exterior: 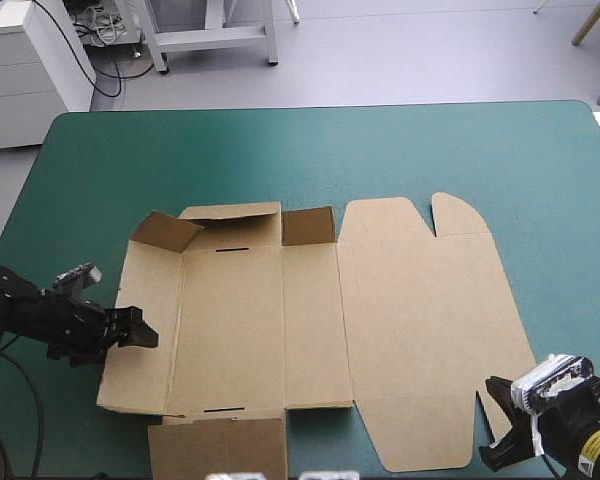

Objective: Fold the box

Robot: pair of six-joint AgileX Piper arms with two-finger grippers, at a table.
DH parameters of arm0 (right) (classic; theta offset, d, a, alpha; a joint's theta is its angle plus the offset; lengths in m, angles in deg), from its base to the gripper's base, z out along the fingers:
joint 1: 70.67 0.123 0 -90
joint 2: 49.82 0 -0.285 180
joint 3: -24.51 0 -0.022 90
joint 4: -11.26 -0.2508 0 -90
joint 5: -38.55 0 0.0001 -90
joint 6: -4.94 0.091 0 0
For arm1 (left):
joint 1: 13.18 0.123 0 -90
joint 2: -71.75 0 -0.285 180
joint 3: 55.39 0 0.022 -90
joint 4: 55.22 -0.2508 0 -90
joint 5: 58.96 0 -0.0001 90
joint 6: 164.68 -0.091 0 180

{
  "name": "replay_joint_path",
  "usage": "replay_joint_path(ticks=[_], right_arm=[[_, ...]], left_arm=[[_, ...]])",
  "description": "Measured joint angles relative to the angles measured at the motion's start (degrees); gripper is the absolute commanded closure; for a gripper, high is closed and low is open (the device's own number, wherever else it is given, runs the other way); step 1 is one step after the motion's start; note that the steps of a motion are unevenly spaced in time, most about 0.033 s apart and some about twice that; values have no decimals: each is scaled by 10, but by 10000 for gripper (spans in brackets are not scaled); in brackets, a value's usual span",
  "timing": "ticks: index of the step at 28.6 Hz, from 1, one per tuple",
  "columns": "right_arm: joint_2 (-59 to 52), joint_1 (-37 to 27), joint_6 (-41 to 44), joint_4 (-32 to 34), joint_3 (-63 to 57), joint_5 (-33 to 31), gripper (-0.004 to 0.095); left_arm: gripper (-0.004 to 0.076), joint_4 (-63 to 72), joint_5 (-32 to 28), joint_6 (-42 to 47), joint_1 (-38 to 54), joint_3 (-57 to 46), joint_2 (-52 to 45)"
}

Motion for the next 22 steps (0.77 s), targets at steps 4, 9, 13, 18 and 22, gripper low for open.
replay_joint_path(ticks=[4, 9, 13, 18, 22], right_arm=[[0, 0, 0, 0, 0, 0, 929], [0, 0, 0, 0, 0, 0, 930], [0, 0, 0, 0, 0, 0, 929], [0, 0, 0, 0, 0, 0, 929], [0, 0, 0, 0, 0, 0, 929]], left_arm=[[177, 5, 0, -3, -27, -10, 0], [335, 16, 0, -4, -62, -10, 0], [485, 16, 0, -4, -72, -10, 0], [650, 16, 0, -4, -73, -10, 0], [731, 16, 0, -11, -73, -10, 0]])
